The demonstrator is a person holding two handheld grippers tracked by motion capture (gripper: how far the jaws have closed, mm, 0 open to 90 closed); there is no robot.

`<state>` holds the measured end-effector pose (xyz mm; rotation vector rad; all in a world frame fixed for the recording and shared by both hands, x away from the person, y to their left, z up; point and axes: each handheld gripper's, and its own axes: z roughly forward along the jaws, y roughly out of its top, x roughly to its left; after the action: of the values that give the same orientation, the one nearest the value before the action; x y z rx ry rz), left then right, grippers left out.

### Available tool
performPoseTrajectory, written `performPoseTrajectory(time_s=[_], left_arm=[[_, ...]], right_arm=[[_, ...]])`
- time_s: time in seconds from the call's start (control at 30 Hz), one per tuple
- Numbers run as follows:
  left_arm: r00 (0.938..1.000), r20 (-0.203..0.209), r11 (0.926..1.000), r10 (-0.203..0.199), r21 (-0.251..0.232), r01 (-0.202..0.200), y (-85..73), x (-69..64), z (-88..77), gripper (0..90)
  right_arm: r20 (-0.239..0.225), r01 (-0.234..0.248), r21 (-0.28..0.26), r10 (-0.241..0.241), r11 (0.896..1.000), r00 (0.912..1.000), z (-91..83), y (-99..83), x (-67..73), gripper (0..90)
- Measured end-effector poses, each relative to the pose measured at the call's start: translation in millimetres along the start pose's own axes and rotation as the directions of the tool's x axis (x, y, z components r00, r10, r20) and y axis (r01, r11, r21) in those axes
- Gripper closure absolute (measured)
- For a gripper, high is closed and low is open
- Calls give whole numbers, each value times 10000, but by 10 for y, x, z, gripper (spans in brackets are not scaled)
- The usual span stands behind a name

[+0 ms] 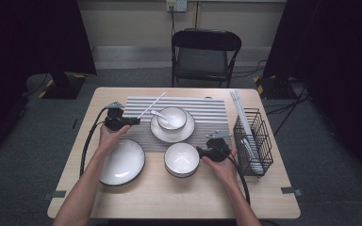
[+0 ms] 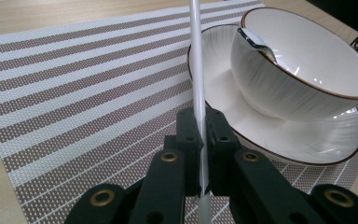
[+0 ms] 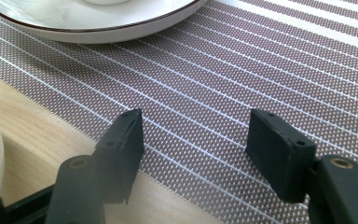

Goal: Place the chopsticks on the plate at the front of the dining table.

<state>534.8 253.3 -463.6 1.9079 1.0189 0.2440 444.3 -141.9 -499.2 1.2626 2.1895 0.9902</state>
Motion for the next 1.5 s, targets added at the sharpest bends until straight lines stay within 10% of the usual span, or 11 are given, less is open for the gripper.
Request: performPoseTrajectory(time_s=[1.5], left_arm=[[9995,307,9930,35,1180,-71,-67,-237,308,859]], right_arm=[[115,-34,-66,35,10000,9999,-4,-13,15,363]])
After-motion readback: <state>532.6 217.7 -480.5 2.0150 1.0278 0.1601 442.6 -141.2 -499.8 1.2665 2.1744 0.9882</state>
